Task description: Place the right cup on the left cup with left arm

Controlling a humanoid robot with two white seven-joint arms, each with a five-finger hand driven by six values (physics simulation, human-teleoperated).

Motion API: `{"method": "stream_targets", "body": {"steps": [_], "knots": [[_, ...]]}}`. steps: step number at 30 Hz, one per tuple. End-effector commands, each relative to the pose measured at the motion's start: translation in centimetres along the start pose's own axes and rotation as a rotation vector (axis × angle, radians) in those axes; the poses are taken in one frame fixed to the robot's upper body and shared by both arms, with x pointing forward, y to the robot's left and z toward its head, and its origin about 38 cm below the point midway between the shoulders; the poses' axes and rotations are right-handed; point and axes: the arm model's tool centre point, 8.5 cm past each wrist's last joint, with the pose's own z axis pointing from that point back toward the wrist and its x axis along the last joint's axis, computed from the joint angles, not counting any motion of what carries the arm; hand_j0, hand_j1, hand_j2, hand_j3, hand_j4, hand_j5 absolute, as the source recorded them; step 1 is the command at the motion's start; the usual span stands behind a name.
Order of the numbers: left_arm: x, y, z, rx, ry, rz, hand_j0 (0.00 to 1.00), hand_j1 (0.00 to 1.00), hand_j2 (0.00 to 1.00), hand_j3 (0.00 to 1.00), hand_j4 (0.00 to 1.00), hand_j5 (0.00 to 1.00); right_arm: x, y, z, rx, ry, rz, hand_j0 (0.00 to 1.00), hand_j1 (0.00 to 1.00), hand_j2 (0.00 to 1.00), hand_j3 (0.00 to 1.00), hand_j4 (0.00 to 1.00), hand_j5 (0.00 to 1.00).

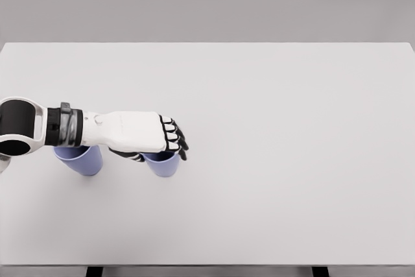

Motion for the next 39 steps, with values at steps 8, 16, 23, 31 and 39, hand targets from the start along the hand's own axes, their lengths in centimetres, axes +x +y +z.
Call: {"method": "stream_targets", "body": {"steps": [8, 16, 23, 31, 39], "knots": [[-0.3, 0.4, 0.3, 0.008, 0.012, -0.005, 0.51, 0.51, 0.51, 0.51, 0.51, 0.51, 0.0, 0.0, 0.0, 0.000, 0.001, 0.000, 1.00, 1.00, 1.00, 1.00, 1.00, 1.00], [-2.1, 2.8, 4.1, 0.067, 0.108, -0.033, 0.56, 0.56, 0.56, 0.56, 0.56, 0.56, 0.0, 0.0, 0.0, 0.000, 0.000, -0.001, 1.00, 1.00, 1.00, 1.00, 1.00, 1.00], [-3.3, 5.5, 11.5, 0.121, 0.193, 0.008, 0.61, 0.61, 0.61, 0.61, 0.61, 0.61, 0.0, 0.0, 0.0, 0.000, 0.000, -0.001, 1.00, 1.00, 1.00, 1.00, 1.00, 1.00], [-3.3, 7.6, 18.1, 0.120, 0.296, 0.009, 0.64, 0.64, 0.64, 0.64, 0.64, 0.64, 0.0, 0.0, 0.0, 0.000, 0.000, -0.001, 1.00, 1.00, 1.00, 1.00, 1.00, 1.00], [-2.7, 6.1, 21.1, 0.070, 0.338, 0.087, 0.66, 0.66, 0.66, 0.66, 0.66, 0.66, 0.0, 0.0, 0.0, 0.000, 0.001, 0.000, 1.00, 1.00, 1.00, 1.00, 1.00, 1.00]]}}
